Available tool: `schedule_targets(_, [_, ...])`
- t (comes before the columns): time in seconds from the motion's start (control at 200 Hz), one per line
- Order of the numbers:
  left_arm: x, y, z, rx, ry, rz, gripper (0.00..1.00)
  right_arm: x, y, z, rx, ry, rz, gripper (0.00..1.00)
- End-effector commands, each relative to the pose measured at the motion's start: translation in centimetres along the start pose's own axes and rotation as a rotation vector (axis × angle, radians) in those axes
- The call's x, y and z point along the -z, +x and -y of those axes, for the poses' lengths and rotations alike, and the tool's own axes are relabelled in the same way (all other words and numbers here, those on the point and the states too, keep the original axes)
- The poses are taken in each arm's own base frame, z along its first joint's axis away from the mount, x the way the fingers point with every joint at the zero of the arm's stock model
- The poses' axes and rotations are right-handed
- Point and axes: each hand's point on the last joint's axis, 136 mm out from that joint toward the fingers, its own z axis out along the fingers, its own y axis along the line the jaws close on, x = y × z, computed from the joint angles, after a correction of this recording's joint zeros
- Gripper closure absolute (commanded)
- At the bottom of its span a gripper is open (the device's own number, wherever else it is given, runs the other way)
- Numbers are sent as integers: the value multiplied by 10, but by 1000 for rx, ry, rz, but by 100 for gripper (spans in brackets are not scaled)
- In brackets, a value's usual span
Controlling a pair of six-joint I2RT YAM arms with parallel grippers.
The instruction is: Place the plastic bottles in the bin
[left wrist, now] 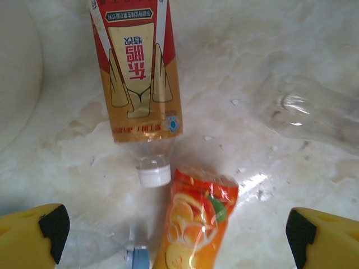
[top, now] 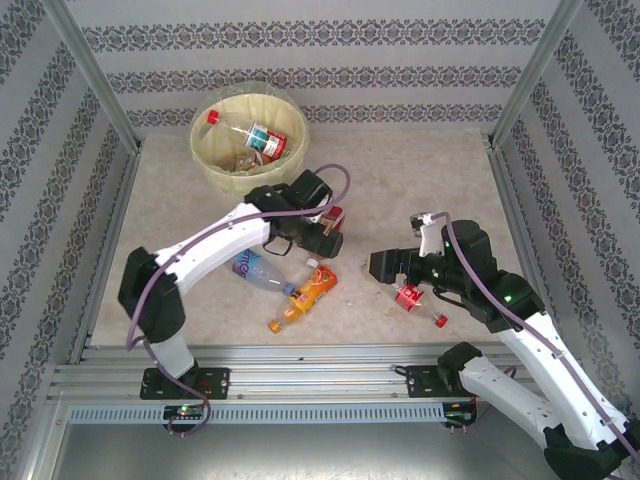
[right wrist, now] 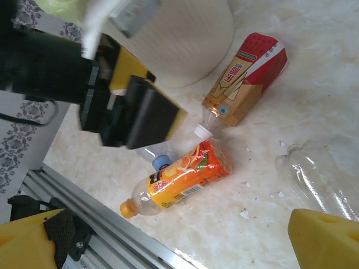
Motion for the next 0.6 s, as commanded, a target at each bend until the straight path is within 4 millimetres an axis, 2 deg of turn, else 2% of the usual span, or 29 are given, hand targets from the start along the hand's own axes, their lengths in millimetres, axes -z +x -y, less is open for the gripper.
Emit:
schedule_targets(0.0, [-18,-20,0,-5,-46,24,0,-1,8,13,-15,45,-7,2])
schedule_targets(0.125, [-53,-26,3,-13,-58,-45,0,-2,9,15,-16,45,-15,2])
schedule_targets(0.255, [-77,-35,-6,-13,-120,-70,0,-1,7,13,-13,42,-17,2])
schedule_targets(0.385, [-93,-37,-15,1,-156,-109,0,-2,8,15,-21,44,-19,2])
schedule_targets(0.595, [-106,-34,-25,31,-170,-135,1,-4,4,13,-33,33,-18,2])
